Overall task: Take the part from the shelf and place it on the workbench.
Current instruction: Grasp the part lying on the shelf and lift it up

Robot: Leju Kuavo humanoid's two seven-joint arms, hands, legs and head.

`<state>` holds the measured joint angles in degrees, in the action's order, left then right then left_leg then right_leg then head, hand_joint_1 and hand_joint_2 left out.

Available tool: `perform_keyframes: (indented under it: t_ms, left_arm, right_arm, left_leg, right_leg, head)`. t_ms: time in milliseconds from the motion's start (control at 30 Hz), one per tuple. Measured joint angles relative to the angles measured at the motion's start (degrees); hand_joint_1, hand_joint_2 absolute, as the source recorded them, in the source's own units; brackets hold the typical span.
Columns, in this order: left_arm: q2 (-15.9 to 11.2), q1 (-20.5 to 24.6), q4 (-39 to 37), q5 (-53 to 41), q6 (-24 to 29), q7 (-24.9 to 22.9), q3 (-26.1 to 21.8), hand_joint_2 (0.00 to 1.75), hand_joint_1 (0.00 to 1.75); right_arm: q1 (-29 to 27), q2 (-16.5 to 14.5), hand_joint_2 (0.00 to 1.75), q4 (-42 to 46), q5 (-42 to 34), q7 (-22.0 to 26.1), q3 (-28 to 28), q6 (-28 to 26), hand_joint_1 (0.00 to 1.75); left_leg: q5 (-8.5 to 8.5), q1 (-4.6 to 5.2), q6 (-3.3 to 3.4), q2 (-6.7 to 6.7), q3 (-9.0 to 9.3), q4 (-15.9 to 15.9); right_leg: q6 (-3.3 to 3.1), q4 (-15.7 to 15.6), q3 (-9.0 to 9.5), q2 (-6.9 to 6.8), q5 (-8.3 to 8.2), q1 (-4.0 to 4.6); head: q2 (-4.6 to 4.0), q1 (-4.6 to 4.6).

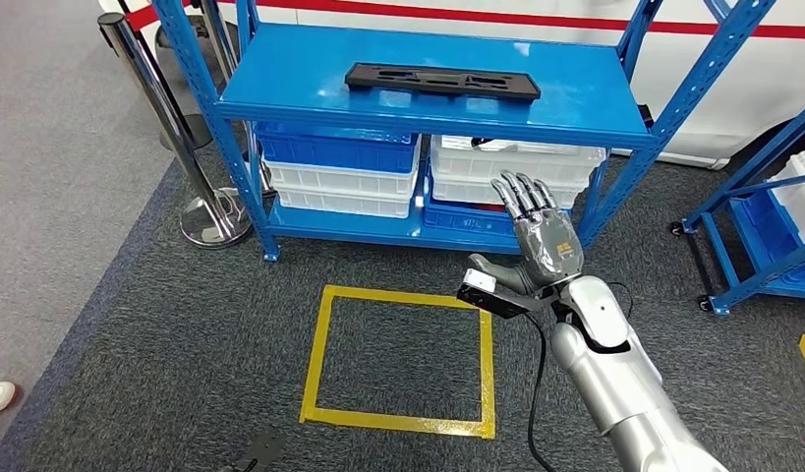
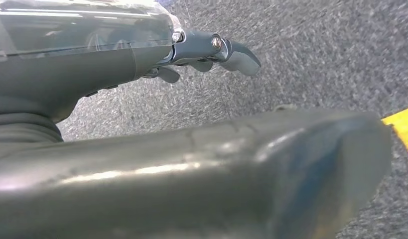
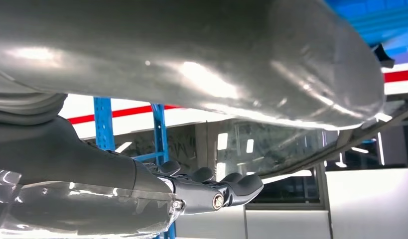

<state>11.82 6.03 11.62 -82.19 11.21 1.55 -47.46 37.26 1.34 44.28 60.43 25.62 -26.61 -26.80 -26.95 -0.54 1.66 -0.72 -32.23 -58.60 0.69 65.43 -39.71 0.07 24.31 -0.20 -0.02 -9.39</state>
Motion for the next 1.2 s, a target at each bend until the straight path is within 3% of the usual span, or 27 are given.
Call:
perform_keyframes:
  t_ms: [67, 133, 233, 267, 333, 367, 400, 433, 467, 533, 567, 667, 733, 767, 833, 900, 933, 967, 1033, 1100, 1200]
  left_arm:
    - [0.13, 0.12, -0.11, 0.02, 0.07, 0.0, -0.03, 0.0, 0.0]
    - [0.21, 0.18, -0.17, 0.04, 0.15, -0.01, -0.05, 0.0, 0.0]
    - [0.28, 0.22, -0.21, -0.02, 0.25, -0.02, -0.06, 0.0, 0.0]
    - [0.27, 0.29, -0.21, -0.08, 0.27, -0.02, -0.06, 0.0, 0.0]
    - [0.24, 0.31, -0.21, -0.22, 0.25, -0.03, -0.06, 0.0, 0.0]
    - [0.22, 0.23, -0.21, -0.31, 0.23, -0.05, -0.06, 0.0, 0.0]
    - [0.2, 0.12, -0.21, -0.4, 0.22, -0.08, -0.06, 0.0, 0.0]
    - [0.18, 0.05, -0.21, -0.49, 0.22, -0.11, -0.06, 0.0, 0.0]
    - [0.15, 0.01, -0.21, -0.55, 0.21, -0.13, -0.06, 0.0, 0.0]
    - [0.09, 0.02, -0.27, -0.6, 0.14, -0.16, -0.05, 0.0, 0.0]
    - [0.06, 0.09, -0.33, -0.62, 0.07, -0.18, -0.05, 0.0, 0.0]
    - [0.02, 0.21, -0.43, -0.63, -0.03, -0.27, -0.07, 0.0, 0.0]
    - [0.01, 0.17, -0.43, -0.61, -0.01, -0.29, -0.11, 0.0, 0.0]
    - [0.01, 0.2, -0.43, -0.61, 0.01, -0.28, -0.12, 0.0, 0.0]
    - [0.0, 0.25, -0.43, -0.61, 0.02, -0.25, -0.13, 0.0, 0.0]
    - [-0.04, 0.12, -0.43, -0.61, 0.02, -0.25, -0.16, 0.0, 0.0]
    - [-0.06, 0.04, -0.44, -0.6, 0.02, -0.26, -0.18, 0.0, 0.0]
    - [-0.08, -0.02, -0.44, -0.6, 0.02, -0.26, -0.2, 0.0, 0.0]
    - [-0.04, -0.06, -0.52, -0.57, 0.0, -0.26, -0.24, 0.0, 0.0]
    - [0.03, -0.05, -0.68, -0.53, -0.04, -0.31, -0.28, 0.0, 0.0]
    - [0.02, 0.09, -0.75, -0.52, -0.04, -0.36, -0.34, 0.0, 0.0]
  right_arm:
    - [0.23, 0.0, 0.0, -0.01, 0.02, 0.01, -0.07, 0.0, 0.0]
    - [0.35, -0.01, 0.0, -0.01, 0.07, 0.02, -0.2, -0.02, 0.0]
    - [0.44, 0.03, 0.0, 0.07, 0.11, 0.0, -0.32, -0.14, 0.0]
    - [0.5, 0.02, 0.0, 0.07, 0.12, -0.02, -0.35, -0.18, 0.0]
    - [0.48, 0.0, 0.0, -0.05, 0.14, -0.05, -0.55, -0.2, 0.0]
    - [0.3, -0.02, 0.0, -0.13, 0.15, -0.05, -0.68, -0.2, 0.0]
    - [0.1, -0.01, 0.0, -0.21, 0.15, -0.05, -0.79, -0.21, 0.0]
    - [-0.06, -0.01, 0.0, -0.28, 0.15, -0.05, -0.86, -0.22, 0.0]
    - [-0.14, -0.01, 0.0, -0.31, 0.14, -0.06, -0.88, -0.26, 0.0]
    - [-0.16, -0.01, 0.0, -0.36, 0.13, -0.07, -0.89, -0.38, 0.0]
    - [-0.14, -0.01, 0.0, -0.36, 0.13, -0.07, -0.9, -0.46, 0.0]
    - [-0.18, -0.01, 0.0, -0.31, 0.15, -0.07, -0.93, -0.63, 0.0]
    - [-0.09, 0.01, 0.0, -0.25, 0.12, -0.07, -0.95, -0.68, 0.0]
    - [0.0, 0.02, 0.0, -0.23, 0.08, -0.07, -0.95, -0.69, 0.0]
    - [-0.07, 0.03, 0.0, -0.26, -0.05, -0.07, -0.99, -0.7, 0.0]
    - [-0.48, 0.05, 0.0, -0.42, -0.17, -0.05, -1.08, -0.69, 0.0]
    - [-0.63, 0.07, 0.0, -0.51, -0.25, -0.05, -1.11, -0.69, 0.0]
    - [-0.69, 0.1, 0.0, -0.6, -0.35, -0.04, -1.14, -0.68, 0.0]
    - [-0.73, 0.18, 0.0, -0.7, -0.56, -0.06, -1.16, -0.65, 0.0]
    - [-0.83, 0.29, 0.0, -0.85, -0.69, -0.11, -1.25, -0.57, 0.0]
    - [-0.46, 0.34, 0.0, -0.93, -1.15, -0.2, -1.4, -0.54, 0.0]
  left_leg:
    - [-0.49, 0.0, -0.4, -0.08, 0.44, 0.11]
    - [-0.76, -0.07, -1.05, -0.09, 0.57, 0.46]
    - [-2.0, 0.16, -1.97, 0.16, 0.8, -0.69]
    - [-3.02, 0.18, -2.17, 0.25, -0.33, -3.21]
    - [-5.29, 0.01, -2.49, 0.35, -4.88, -10.9]
    - [-5.58, -0.06, -2.64, 0.36, -7.21, -13.93]
    - [-4.73, -0.1, -2.76, 0.37, -8.75, -15.14]
    - [-2.66, -0.12, -2.82, 0.39, -9.21, -14.09]
    - [0.33, -0.14, -2.82, 0.43, -8.56, -10.89]
    - [4.72, -0.07, -2.59, 0.57, -6.06, -3.79]
    - [5.27, 0.02, -2.23, 0.6, -5.05, -1.46]
    - [3.74, 0.17, -0.78, 0.5, -3.92, 0.43]
    - [3.14, 0.01, -0.09, 0.42, -2.88, 0.93]
    - [2.83, -0.08, 0.11, 0.39, -2.29, 1.13]
    - [1.96, -0.08, 0.33, 0.32, -1.3, 1.28]
    - [0.83, -0.05, 0.39, 0.13, -0.01, 1.28]
    - [0.18, 0.0, 0.39, 0.01, 0.86, 1.29]
    - [-0.52, 0.08, 0.36, -0.1, 1.85, 1.31]
    - [-2.01, 0.3, 0.15, -0.24, 3.73, 1.34]
    - [-3.2, 0.45, -0.41, -0.46, 4.93, 1.48]
    - [-3.26, 0.57, -1.37, -0.49, 5.46, 0.01]
  right_leg:
    - [-0.91, -5.77, 2.54, -0.05, -1.88, 0.59]
    - [-1.43, -7.04, 3.06, -0.06, -1.2, 0.93]
    - [-1.9, -8.86, 5.14, -0.08, -0.77, 0.17]
    - [-2.04, -9.38, 6.01, -0.14, -0.56, -0.08]
    - [-2.27, -9.55, 7.18, -0.17, 0.27, 0.0]
    - [-2.25, -9.51, 7.73, -0.12, 0.8, 0.01]
    - [-2.19, -9.45, 8.38, -0.06, 1.39, 0.0]
    - [-2.08, -9.36, 9.14, 0.01, 2.04, -0.02]
    - [-1.93, -9.27, 9.99, 0.06, 2.75, -0.06]
    - [-1.43, -9.04, 11.34, 0.12, 4.21, -0.02]
    - [-1.12, -8.95, 11.6, 0.16, 4.74, 0.03]
    - [-0.31, -8.65, 11.72, 0.22, 5.16, 0.2]
    - [0.17, -6.0, 10.61, 0.18, 5.24, 0.1]
    - [0.42, -3.22, 8.96, 0.14, 5.7, 0.0]
    - [0.88, 4.26, 3.6, 0.07, 8.07, -0.17]
    - [1.02, 8.6, -0.94, 0.05, 9.96, -0.19]
    - [0.85, 7.88, -1.87, 0.05, 9.25, -0.14]
    - [0.48, 5.36, -1.97, 0.06, 7.13, 0.0]
    - [-0.8, -2.39, -1.05, 0.14, -0.09, 0.63]
    - [-1.88, -7.08, -0.32, 0.27, -4.57, 1.26]
    - [-2.24, -8.21, 1.05, 0.31, -4.14, 1.22]
  head:
    - [0.0, -0.02]
    - [0.0, -0.04]
    - [0.0, -0.06]
    - [0.0, -0.05]
    - [0.0, -0.05]
    - [0.0, -0.05]
    - [0.0, -0.05]
    - [0.0, -0.05]
    - [0.0, -0.05]
    - [0.0, -0.04]
    - [0.0, -0.05]
    - [0.0, -0.06]
    - [0.0, 0.02]
    - [0.0, 0.03]
    - [0.0, 0.07]
    - [0.0, 0.08]
    - [0.0, 0.08]
    - [0.0, 0.08]
    - [0.0, 0.06]
    - [0.0, 0.11]
    - [0.0, 0.16]
